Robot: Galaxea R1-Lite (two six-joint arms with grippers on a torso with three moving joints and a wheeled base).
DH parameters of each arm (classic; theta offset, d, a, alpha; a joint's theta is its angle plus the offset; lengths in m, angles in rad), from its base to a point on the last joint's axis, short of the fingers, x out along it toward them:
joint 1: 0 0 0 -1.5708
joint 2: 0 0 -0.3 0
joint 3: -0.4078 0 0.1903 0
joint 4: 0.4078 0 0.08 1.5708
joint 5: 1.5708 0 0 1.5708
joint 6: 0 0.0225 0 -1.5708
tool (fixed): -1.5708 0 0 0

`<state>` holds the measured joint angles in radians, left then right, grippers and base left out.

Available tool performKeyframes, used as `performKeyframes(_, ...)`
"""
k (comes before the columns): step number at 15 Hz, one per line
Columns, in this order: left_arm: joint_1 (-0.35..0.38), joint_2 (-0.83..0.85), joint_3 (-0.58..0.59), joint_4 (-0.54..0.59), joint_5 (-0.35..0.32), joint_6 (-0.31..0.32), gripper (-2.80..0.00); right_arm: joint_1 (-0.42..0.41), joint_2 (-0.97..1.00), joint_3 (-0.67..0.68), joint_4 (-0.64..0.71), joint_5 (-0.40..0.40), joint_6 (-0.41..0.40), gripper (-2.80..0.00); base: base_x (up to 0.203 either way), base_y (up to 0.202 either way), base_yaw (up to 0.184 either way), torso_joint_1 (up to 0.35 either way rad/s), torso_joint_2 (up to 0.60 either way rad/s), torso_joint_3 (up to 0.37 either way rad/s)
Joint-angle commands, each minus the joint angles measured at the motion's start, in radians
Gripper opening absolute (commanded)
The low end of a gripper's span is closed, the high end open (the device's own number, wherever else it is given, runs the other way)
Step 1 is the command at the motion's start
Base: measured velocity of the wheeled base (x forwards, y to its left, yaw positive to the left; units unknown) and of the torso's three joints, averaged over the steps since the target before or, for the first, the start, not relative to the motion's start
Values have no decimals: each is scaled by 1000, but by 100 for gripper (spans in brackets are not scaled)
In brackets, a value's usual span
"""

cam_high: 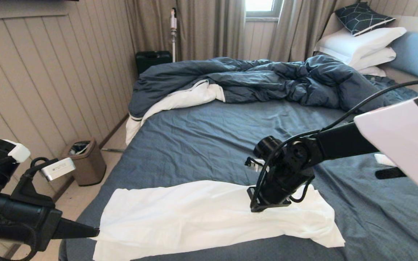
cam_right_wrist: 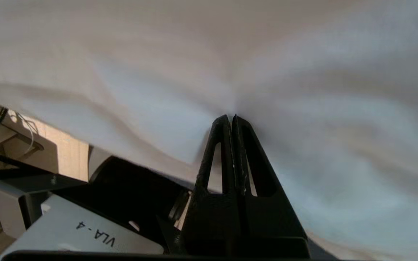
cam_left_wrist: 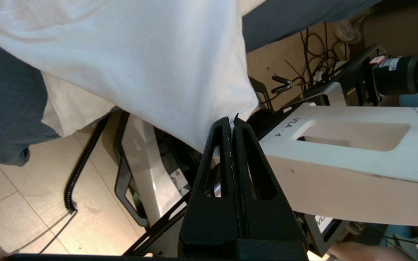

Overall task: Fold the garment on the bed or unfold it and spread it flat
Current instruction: Fold the white T-shirt

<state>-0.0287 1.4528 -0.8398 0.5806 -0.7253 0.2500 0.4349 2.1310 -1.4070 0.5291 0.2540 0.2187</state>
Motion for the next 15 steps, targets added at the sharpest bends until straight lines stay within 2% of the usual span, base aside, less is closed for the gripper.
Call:
performKeyframes(1, 0, 26, -2, 1, -5, 0, -280, 0, -84, 120, -56, 0, -1, -280, 0, 0, 0, 0, 0, 0)
performKeyframes(5, 1, 60, -13, -13, -9, 0, -280, -11, -118, 238, -104, 0, -4, -280, 0, 0, 0, 0, 0, 0)
performKeyframes(7, 10, 69, -14, -23, -19, -1, -280, -15, -141, 256, -117, 1, -4, -280, 0, 0, 0, 0, 0, 0)
performKeyframes(12, 38, 69, -44, -22, -43, -10, -280, -33, -256, 244, -127, -2, -9, -280, 0, 0, 0, 0, 0, 0)
performKeyframes(15, 42, 70, -82, -21, -54, -27, -280, -37, -249, 197, -126, 1, -12, -280, 0, 0, 0, 0, 0, 0)
